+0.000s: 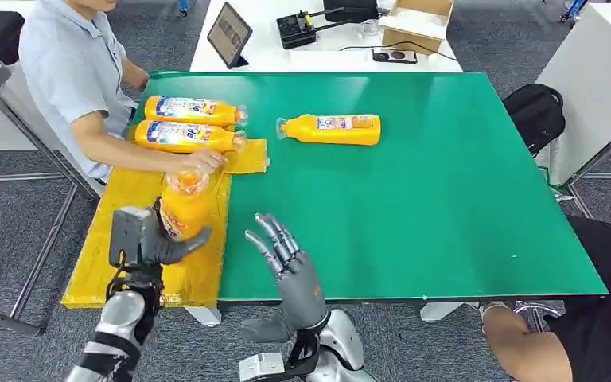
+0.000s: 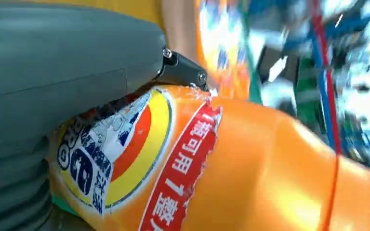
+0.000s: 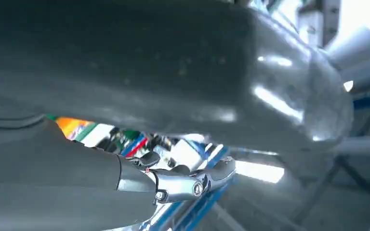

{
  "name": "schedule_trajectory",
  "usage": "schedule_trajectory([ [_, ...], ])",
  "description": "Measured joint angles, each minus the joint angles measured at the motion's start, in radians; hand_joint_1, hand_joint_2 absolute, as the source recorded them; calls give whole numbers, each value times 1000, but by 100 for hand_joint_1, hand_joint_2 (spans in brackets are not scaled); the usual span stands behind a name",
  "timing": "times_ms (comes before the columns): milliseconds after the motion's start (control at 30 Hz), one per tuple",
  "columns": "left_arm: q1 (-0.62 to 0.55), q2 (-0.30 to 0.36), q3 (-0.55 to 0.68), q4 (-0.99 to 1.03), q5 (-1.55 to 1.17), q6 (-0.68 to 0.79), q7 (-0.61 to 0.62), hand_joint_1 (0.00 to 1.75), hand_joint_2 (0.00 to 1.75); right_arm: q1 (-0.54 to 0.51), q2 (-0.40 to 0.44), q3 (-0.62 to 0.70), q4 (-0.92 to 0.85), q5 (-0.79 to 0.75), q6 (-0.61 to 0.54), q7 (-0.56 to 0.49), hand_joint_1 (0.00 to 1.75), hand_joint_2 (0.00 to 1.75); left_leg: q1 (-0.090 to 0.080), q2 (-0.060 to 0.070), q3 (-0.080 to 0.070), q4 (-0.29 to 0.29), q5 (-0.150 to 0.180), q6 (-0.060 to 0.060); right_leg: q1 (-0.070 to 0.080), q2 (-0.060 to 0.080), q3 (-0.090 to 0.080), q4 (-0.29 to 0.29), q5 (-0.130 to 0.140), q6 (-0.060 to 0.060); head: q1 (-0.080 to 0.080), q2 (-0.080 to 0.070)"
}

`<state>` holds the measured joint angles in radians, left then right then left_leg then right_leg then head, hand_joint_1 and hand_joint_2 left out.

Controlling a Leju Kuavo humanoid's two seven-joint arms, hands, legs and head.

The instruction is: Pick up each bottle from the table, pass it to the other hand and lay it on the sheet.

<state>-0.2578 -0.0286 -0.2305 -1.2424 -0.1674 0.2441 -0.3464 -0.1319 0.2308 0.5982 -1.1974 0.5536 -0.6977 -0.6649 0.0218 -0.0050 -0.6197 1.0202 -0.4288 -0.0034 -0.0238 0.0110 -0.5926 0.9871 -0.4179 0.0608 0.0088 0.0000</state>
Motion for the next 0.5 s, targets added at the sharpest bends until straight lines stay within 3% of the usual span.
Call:
schedule_trajectory([
  [233, -147, 3, -5, 148, -214, 35, 26, 175, 175, 5, 3, -14, -44, -15, 0, 0, 0, 0, 0, -1, -1, 0, 2, -1, 0, 0, -1, 0, 0, 0, 0, 0],
  [500, -389, 4, -131, 459, -664, -16, 192, 175, 175, 3, 3, -5, -53, -81, 0, 0, 0, 0, 0, 0, 0, 0, 2, -1, 0, 0, 0, 0, 1, 0, 0, 0],
])
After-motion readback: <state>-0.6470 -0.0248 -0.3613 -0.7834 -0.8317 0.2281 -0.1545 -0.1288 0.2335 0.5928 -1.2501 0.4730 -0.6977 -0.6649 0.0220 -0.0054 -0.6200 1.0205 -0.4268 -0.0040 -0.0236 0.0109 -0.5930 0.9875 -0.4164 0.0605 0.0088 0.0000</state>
